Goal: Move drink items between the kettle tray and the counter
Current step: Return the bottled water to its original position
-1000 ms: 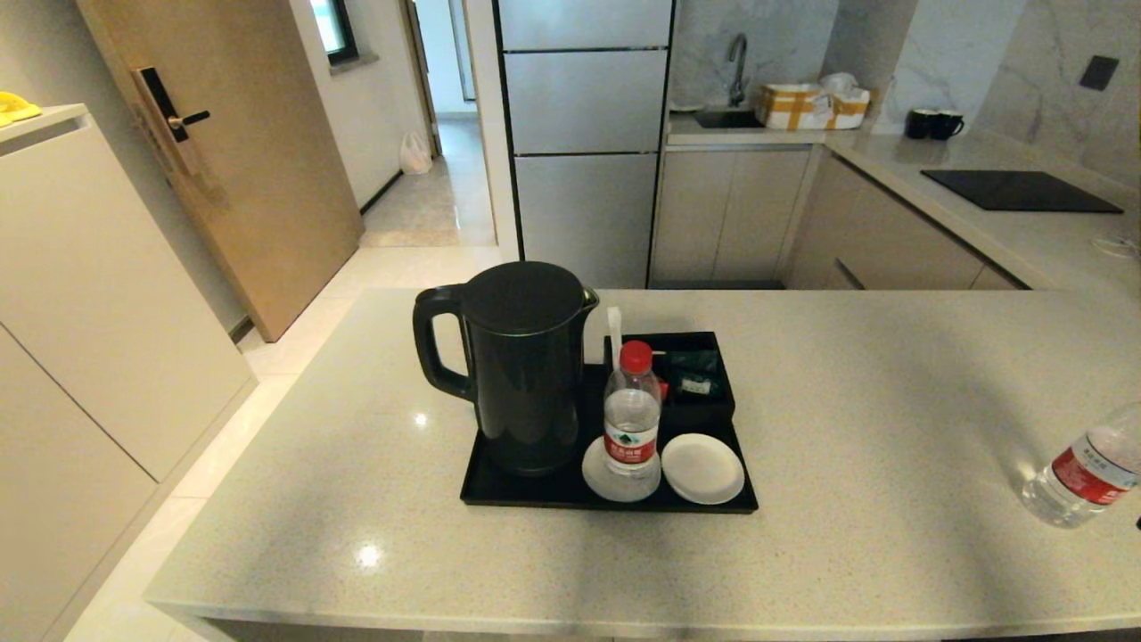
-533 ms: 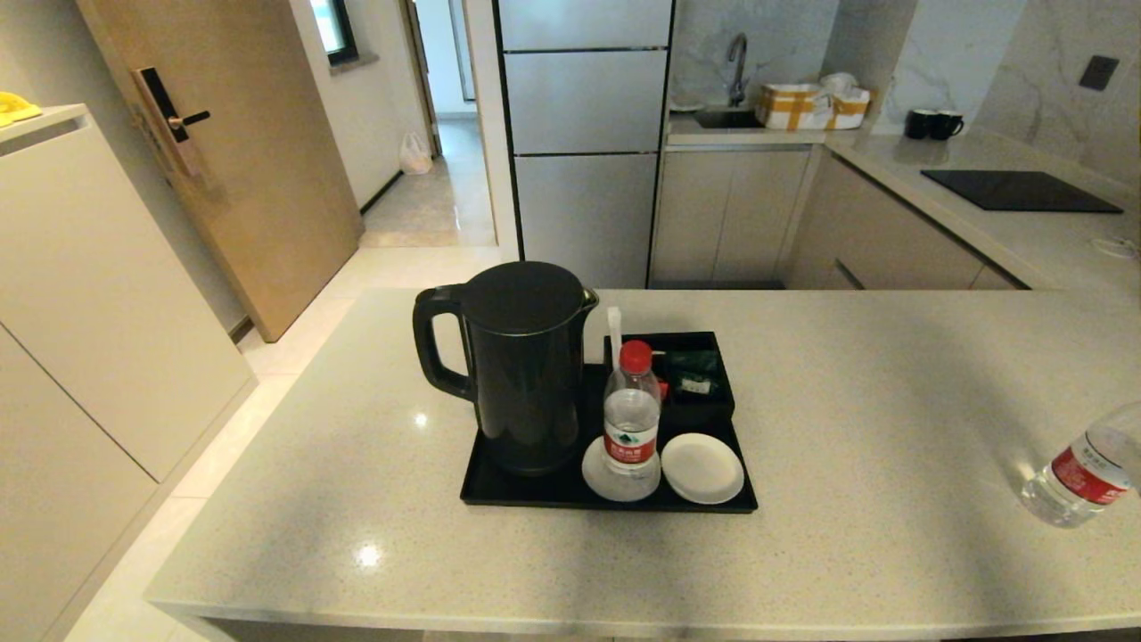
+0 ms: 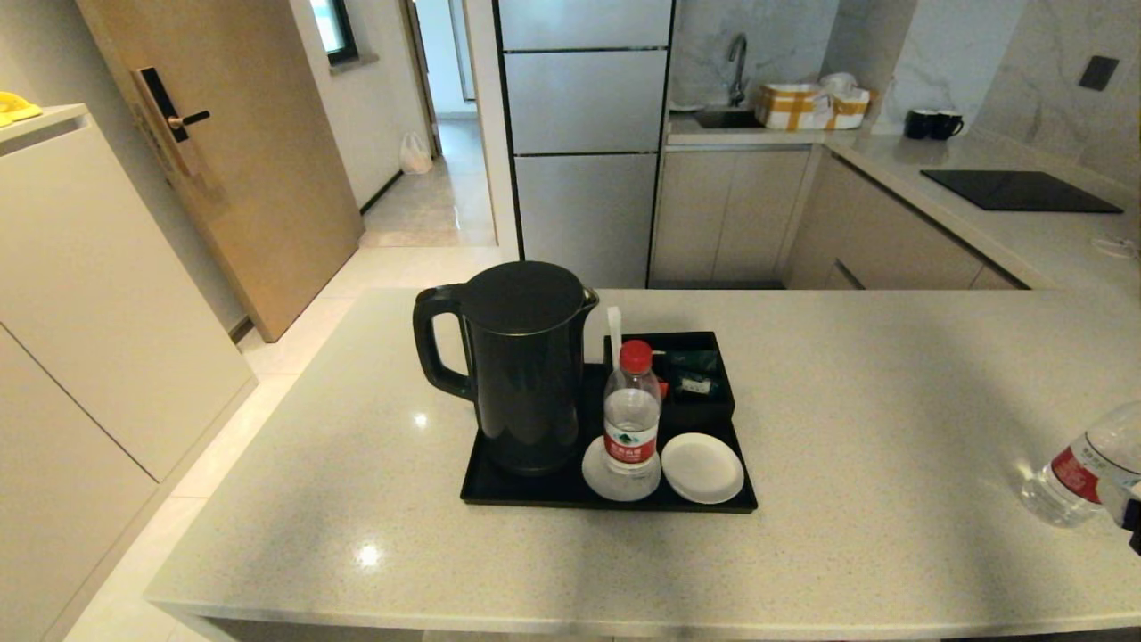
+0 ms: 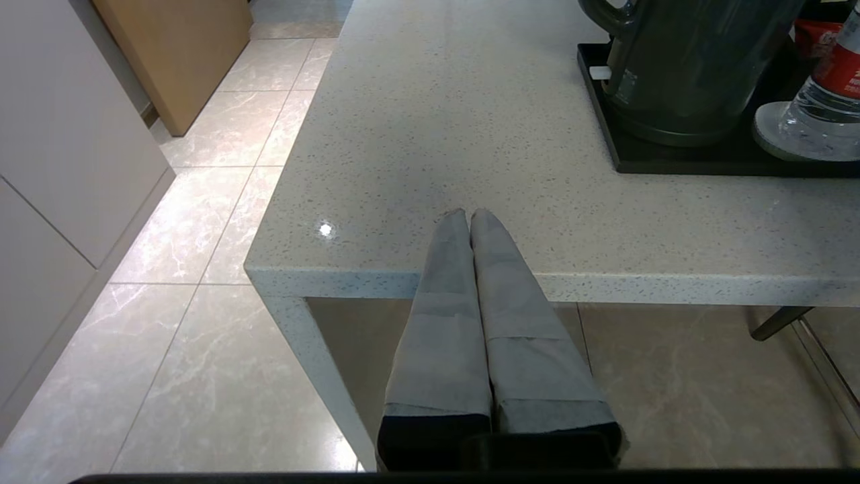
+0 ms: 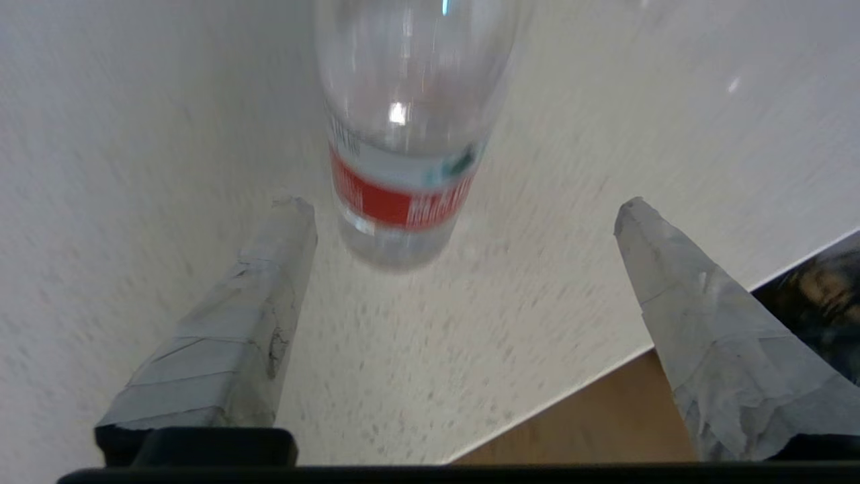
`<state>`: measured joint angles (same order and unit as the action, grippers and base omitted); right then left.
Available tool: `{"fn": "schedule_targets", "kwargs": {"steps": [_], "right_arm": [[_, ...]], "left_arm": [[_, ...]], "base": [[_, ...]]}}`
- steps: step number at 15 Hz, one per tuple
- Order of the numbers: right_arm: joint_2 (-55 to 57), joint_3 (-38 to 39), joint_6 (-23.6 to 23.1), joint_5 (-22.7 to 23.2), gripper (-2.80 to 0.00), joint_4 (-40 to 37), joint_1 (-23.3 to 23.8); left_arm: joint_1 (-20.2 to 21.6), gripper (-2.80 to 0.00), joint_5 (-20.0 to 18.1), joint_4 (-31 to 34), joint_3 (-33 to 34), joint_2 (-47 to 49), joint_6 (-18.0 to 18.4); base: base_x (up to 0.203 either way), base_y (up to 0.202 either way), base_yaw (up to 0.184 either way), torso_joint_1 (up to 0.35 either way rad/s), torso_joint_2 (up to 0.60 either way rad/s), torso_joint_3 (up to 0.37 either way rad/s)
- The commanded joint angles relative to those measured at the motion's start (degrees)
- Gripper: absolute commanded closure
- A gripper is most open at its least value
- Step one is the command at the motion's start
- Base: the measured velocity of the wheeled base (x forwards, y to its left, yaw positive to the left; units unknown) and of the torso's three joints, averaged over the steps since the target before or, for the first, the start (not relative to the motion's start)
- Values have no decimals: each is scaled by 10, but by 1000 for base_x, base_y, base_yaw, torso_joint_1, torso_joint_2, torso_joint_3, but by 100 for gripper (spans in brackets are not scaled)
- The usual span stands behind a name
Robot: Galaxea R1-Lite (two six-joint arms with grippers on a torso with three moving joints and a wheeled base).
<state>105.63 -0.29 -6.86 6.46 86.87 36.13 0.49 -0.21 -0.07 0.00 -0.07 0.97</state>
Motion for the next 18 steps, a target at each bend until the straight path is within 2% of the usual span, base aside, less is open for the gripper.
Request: {"fn": "schedule_targets", "kwargs": {"steps": [1,8,18], "right_arm": [[60,-9,0,1,-280,7,-1],[113,-103,8,2,-280,8,-24],[177,-162,10,1,-280,8,-48]], "left_arm": [[0,0,0,0,1,1,0],[0,0,0,0,1,1,0],[0,0,0,0,1,1,0]], "base": [[0,0,0,0,0,0],[0,0,0,0,0,0],[0,0,0,0,0,0]]}}
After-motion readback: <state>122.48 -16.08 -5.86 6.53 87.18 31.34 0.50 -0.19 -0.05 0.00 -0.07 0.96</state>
